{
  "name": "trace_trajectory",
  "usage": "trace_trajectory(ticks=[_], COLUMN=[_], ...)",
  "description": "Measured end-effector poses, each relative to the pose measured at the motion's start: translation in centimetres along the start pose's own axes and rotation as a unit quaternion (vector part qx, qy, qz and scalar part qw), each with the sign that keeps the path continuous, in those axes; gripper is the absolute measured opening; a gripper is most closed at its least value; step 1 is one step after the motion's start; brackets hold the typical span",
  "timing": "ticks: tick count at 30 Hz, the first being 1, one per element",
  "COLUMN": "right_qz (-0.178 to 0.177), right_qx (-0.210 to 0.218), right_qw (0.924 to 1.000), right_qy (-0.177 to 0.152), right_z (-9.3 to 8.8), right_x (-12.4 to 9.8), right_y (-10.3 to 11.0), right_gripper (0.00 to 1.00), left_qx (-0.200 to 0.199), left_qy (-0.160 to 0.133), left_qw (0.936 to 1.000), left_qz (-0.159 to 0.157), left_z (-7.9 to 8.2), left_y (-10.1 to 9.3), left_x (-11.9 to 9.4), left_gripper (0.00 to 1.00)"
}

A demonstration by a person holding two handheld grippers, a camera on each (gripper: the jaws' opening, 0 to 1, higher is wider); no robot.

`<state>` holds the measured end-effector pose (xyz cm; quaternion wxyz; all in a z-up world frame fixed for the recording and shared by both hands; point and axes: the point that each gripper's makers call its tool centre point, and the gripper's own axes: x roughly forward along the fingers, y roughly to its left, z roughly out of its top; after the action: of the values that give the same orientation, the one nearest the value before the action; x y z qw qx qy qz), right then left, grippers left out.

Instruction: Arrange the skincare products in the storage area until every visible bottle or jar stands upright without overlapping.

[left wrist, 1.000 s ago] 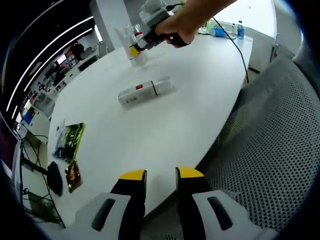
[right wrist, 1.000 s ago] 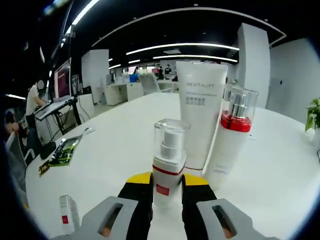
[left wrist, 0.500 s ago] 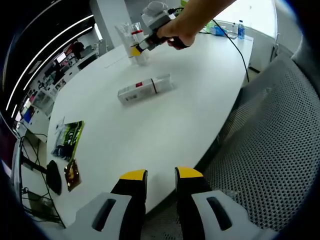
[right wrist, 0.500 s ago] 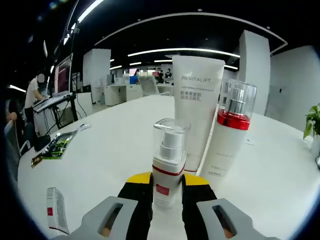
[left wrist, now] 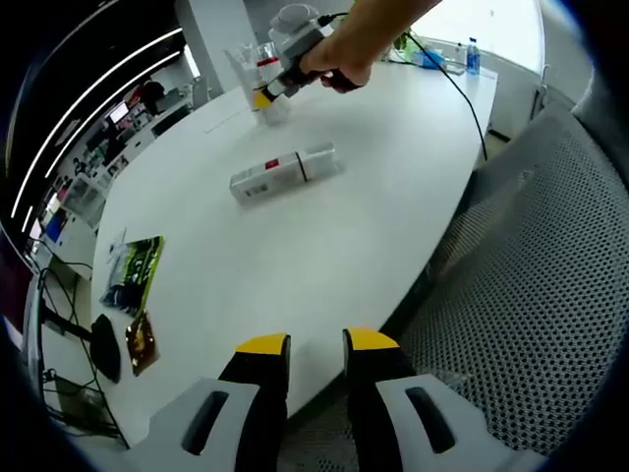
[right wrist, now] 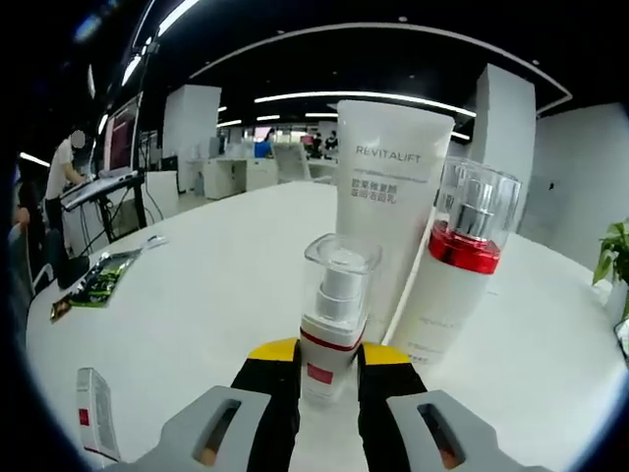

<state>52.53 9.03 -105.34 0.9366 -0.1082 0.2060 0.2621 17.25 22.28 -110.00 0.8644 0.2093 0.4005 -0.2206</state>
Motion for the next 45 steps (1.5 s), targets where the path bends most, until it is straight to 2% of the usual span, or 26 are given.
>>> trace_trajectory(ticks=[10, 29, 34, 42, 45], right_qz=[-0.020, -0.007, -0.007, -0.003, 0.005], right_qx=[0.007, 0.012, 0.015, 0.021, 0.026], right_qw=[0.9998, 0.9996, 0.9992, 0.9985, 0.9976], right_qy=[0.005, 0.024, 0.037, 0.050, 0.063], right_z=[-0.1, -0.2, -0.7, -1.6, -2.6], right_x=[0.2, 0.3, 0.1, -1.7, -2.8], right_y=[-0.5, -0.6, -0.5, 0.0, 0.7], right_gripper=[0.15, 0.15, 0.24, 0.26, 0.28], left_qx=[0.001, 0.004, 0.003, 0.004, 0.005], left_qy=[0.003, 0.009, 0.009, 0.008, 0.005], left_qw=[1.0000, 1.0000, 1.0000, 1.0000, 1.0000], left_qz=[0.001, 0.000, 0.001, 0.004, 0.005], left_z=[-0.1, -0.3, -0.3, -0.2, -0.1], left_y=[0.0, -0.1, 0.0, 0.1, 0.1], left_x=[0.0, 0.0, 0.0, 0.0, 0.0], left_gripper=[0.17, 0.16, 0.16, 0.16, 0.16])
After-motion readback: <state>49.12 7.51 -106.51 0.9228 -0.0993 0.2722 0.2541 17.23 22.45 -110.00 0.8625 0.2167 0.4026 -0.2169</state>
